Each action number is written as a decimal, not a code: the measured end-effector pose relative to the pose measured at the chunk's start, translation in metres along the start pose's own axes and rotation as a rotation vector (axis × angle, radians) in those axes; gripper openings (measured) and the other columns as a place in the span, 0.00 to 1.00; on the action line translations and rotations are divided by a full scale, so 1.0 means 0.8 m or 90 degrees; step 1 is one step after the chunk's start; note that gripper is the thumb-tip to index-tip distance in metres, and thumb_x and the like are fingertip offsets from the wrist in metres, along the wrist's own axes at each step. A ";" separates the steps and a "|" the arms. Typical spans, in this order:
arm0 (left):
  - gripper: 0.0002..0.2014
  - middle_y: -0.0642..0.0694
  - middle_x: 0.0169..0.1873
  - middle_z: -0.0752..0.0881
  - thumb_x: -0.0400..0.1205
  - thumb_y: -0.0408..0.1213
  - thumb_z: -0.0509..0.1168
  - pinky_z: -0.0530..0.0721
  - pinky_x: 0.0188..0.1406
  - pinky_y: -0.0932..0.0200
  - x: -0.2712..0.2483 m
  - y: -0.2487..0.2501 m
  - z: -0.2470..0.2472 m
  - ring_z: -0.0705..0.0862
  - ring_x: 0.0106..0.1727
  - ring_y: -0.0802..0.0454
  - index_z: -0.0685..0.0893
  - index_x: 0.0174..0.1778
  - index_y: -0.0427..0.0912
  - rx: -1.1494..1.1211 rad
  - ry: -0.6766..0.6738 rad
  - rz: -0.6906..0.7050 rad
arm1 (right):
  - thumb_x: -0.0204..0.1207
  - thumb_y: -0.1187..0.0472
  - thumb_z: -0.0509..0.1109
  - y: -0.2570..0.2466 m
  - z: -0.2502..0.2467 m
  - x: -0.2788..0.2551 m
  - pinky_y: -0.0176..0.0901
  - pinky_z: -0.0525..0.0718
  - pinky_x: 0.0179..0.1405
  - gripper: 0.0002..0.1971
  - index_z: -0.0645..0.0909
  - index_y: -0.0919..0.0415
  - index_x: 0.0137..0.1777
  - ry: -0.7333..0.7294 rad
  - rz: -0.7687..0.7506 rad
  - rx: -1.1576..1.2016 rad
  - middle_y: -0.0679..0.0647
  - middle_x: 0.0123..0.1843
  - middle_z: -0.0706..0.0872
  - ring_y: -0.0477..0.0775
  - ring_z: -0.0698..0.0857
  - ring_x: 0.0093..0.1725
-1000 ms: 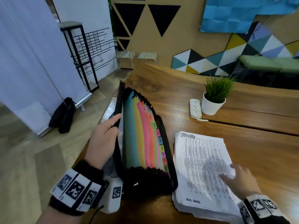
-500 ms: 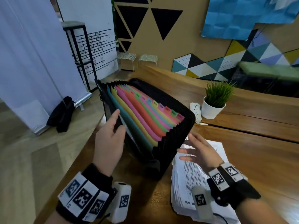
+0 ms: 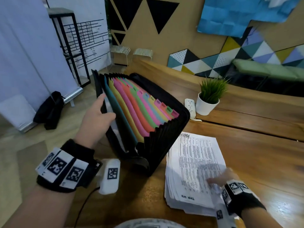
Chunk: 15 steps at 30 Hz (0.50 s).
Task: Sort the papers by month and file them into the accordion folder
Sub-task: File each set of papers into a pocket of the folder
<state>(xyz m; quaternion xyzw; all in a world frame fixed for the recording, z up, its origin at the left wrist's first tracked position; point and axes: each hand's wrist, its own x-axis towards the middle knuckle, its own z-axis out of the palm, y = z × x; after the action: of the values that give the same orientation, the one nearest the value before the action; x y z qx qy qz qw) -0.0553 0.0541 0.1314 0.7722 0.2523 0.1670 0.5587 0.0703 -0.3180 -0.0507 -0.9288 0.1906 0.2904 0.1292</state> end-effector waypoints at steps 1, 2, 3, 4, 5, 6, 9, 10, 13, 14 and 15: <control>0.32 0.66 0.51 0.81 0.79 0.20 0.57 0.78 0.45 0.74 0.001 0.005 -0.002 0.82 0.50 0.70 0.72 0.69 0.62 0.003 -0.006 0.010 | 0.51 0.52 0.86 -0.006 -0.006 -0.017 0.48 0.87 0.42 0.48 0.66 0.69 0.68 0.018 0.004 0.027 0.63 0.52 0.82 0.60 0.84 0.45; 0.31 0.66 0.47 0.81 0.78 0.19 0.57 0.78 0.39 0.76 0.002 0.009 -0.005 0.83 0.44 0.73 0.74 0.63 0.65 0.002 -0.015 0.009 | 0.59 0.58 0.83 -0.008 -0.011 -0.025 0.47 0.85 0.41 0.41 0.64 0.69 0.66 0.040 0.004 0.048 0.64 0.53 0.82 0.60 0.83 0.45; 0.31 0.62 0.47 0.82 0.77 0.19 0.57 0.79 0.37 0.73 0.007 0.012 -0.012 0.83 0.41 0.72 0.75 0.62 0.64 0.007 -0.024 0.004 | 0.66 0.62 0.79 -0.007 -0.014 -0.026 0.47 0.82 0.42 0.33 0.65 0.70 0.65 0.065 0.001 0.057 0.65 0.54 0.81 0.61 0.81 0.44; 0.32 0.57 0.50 0.83 0.76 0.20 0.57 0.81 0.40 0.67 0.012 0.013 -0.017 0.83 0.44 0.67 0.76 0.66 0.62 0.015 -0.036 -0.013 | 0.72 0.64 0.73 -0.008 -0.020 -0.034 0.47 0.81 0.43 0.24 0.68 0.71 0.63 0.080 -0.004 0.051 0.65 0.54 0.82 0.61 0.81 0.44; 0.33 0.52 0.55 0.83 0.74 0.23 0.58 0.83 0.48 0.59 0.015 0.015 -0.023 0.84 0.49 0.58 0.75 0.70 0.61 0.027 -0.047 -0.028 | 0.75 0.63 0.69 -0.003 -0.025 -0.033 0.47 0.80 0.45 0.18 0.73 0.71 0.61 0.095 -0.014 0.042 0.64 0.51 0.83 0.60 0.81 0.44; 0.35 0.49 0.59 0.83 0.70 0.27 0.60 0.83 0.56 0.50 0.018 0.016 -0.028 0.84 0.54 0.51 0.73 0.72 0.62 0.044 -0.058 -0.043 | 0.76 0.62 0.67 0.003 -0.030 -0.035 0.46 0.80 0.46 0.14 0.77 0.70 0.58 0.105 -0.024 0.041 0.62 0.47 0.83 0.59 0.81 0.43; 0.41 0.50 0.65 0.81 0.61 0.35 0.61 0.79 0.65 0.40 0.024 0.006 -0.036 0.83 0.60 0.46 0.71 0.72 0.67 0.069 -0.090 -0.063 | 0.76 0.59 0.68 0.029 -0.044 -0.031 0.42 0.77 0.45 0.11 0.79 0.64 0.55 0.120 -0.079 0.091 0.58 0.48 0.83 0.55 0.79 0.43; 0.41 0.51 0.65 0.80 0.60 0.35 0.60 0.79 0.64 0.40 0.026 0.004 -0.036 0.83 0.60 0.46 0.71 0.72 0.67 0.075 -0.094 -0.064 | 0.77 0.60 0.69 0.037 -0.051 -0.034 0.40 0.77 0.44 0.09 0.78 0.61 0.54 0.117 -0.099 0.122 0.57 0.49 0.83 0.54 0.79 0.43; 0.40 0.51 0.65 0.80 0.58 0.36 0.60 0.80 0.62 0.39 0.029 0.003 -0.036 0.83 0.58 0.44 0.73 0.67 0.74 0.095 -0.103 -0.061 | 0.76 0.64 0.70 0.061 -0.066 -0.032 0.40 0.78 0.34 0.05 0.79 0.60 0.51 0.120 -0.197 0.241 0.52 0.42 0.86 0.49 0.82 0.38; 0.39 0.52 0.66 0.80 0.58 0.36 0.61 0.80 0.63 0.38 0.029 0.004 -0.036 0.83 0.59 0.44 0.74 0.63 0.78 0.095 -0.109 -0.060 | 0.75 0.65 0.70 0.065 -0.072 -0.037 0.44 0.81 0.36 0.05 0.80 0.60 0.50 0.115 -0.196 0.285 0.52 0.41 0.86 0.51 0.84 0.39; 0.37 0.53 0.66 0.80 0.59 0.36 0.61 0.79 0.64 0.37 0.031 0.001 -0.037 0.82 0.60 0.45 0.75 0.59 0.81 0.098 -0.114 -0.058 | 0.75 0.66 0.71 0.073 -0.075 -0.031 0.50 0.84 0.42 0.05 0.82 0.60 0.49 0.118 -0.203 0.336 0.53 0.40 0.88 0.55 0.86 0.40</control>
<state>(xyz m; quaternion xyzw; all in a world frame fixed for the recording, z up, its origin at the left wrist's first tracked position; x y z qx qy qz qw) -0.0508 0.0908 0.1413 0.8123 0.2488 0.0520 0.5249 0.0557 -0.3843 0.0041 -0.9040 0.1222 0.1210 0.3915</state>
